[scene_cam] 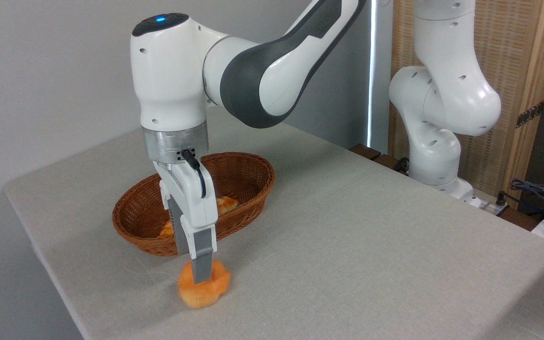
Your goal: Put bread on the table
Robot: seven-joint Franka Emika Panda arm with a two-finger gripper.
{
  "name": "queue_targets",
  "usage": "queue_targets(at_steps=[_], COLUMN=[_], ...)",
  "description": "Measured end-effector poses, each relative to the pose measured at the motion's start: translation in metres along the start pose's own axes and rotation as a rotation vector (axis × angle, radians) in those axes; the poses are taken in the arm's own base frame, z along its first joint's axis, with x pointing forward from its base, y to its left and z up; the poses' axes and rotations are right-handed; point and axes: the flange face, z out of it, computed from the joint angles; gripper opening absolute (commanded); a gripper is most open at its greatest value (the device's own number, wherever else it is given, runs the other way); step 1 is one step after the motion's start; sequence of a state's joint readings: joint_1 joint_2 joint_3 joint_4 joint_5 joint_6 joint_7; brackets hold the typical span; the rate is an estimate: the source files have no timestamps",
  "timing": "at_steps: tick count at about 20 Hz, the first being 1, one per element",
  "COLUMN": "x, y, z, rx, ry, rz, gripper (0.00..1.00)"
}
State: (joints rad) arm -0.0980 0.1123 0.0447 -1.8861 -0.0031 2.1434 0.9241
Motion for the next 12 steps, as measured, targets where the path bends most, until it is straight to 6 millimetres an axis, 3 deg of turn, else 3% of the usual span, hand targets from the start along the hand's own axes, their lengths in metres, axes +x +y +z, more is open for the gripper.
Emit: queue_targets(at_steps=[7,12], x=[0.0,-0.004], y=[0.0,0.006], z=[-0.003,-0.031], rx=[0.004,-0.002], ry=[0.003,0.003], rz=[0.0,-0.033], gripper=[1.0,1.0])
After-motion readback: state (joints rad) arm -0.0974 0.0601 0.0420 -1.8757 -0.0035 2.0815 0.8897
